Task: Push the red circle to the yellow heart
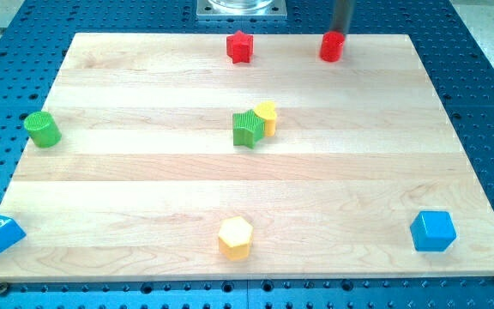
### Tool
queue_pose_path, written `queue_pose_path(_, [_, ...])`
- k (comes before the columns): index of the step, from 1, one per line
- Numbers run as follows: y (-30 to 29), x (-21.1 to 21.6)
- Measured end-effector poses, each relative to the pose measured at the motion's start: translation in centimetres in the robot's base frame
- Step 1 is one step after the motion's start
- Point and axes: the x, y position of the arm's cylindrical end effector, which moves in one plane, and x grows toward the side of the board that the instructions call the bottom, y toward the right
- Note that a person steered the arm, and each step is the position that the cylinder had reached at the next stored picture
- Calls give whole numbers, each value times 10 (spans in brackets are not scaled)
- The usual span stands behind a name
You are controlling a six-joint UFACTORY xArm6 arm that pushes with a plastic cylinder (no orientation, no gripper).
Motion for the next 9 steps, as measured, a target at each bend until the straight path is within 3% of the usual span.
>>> queue_pose_path(1, [-58,87])
queue_pose_path(2, [-44,94])
queue_pose_path(3, [-10,73])
queue_pose_path(4, [41,79])
queue_pose_path(5, [32,86])
queue_pose_path(6, [-43,86])
queue_pose_path(7, [-30,88])
queue_pose_path(8, [42,103])
queue_pose_path(9, [11,106])
